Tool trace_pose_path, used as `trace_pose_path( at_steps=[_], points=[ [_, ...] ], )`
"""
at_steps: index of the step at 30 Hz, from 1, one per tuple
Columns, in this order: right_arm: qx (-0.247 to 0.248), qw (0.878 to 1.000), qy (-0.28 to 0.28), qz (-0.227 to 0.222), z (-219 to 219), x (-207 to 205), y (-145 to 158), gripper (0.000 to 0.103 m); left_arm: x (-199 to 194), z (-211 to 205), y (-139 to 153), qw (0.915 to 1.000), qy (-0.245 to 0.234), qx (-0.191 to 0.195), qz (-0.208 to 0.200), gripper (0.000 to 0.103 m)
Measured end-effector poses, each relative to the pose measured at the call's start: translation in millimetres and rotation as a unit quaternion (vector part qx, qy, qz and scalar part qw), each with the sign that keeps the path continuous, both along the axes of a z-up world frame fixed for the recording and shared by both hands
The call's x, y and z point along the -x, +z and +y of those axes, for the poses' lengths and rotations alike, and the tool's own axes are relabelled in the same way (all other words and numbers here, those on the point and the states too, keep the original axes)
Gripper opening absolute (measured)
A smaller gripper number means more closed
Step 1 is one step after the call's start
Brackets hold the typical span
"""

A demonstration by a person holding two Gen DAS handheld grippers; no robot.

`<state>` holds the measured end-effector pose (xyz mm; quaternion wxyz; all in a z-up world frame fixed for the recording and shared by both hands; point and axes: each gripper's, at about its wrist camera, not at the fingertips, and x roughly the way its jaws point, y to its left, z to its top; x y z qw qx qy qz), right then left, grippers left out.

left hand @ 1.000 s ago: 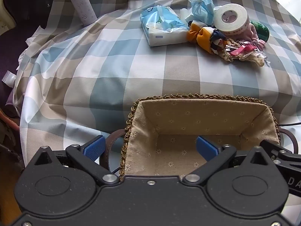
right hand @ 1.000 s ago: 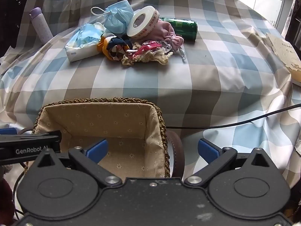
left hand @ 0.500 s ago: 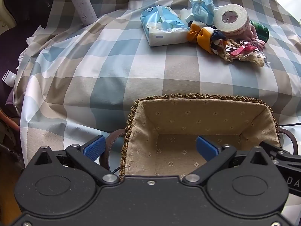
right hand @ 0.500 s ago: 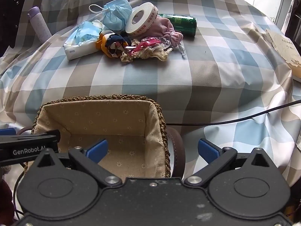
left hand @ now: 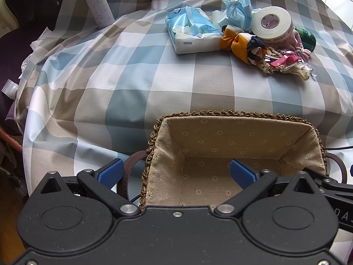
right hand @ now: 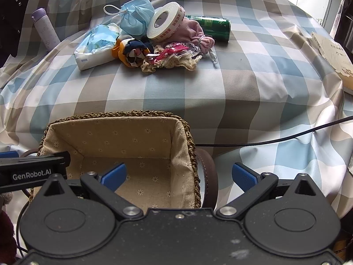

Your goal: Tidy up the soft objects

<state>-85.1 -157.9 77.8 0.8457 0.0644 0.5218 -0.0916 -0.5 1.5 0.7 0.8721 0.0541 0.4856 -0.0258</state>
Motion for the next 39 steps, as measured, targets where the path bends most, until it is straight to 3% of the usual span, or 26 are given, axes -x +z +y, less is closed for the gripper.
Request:
trace_pose_path(
  at_steps=[31, 39],
  points=[
    [-0.007, 1.0, 0.004, -0.008, -1.1, -1.6, 3.4, 0.102, 0.0, -1.7, 0.0, 0.9999, -0.003, 0.009, 0.009, 0.099],
    [-0.013, 1.0, -0.002, -0.011, -4.4, -0.9, 3.9, 0.102, 1.6, 0.7, 5.1, 0.9997, 0.0, 0.024, -0.007, 0.099]
  ],
)
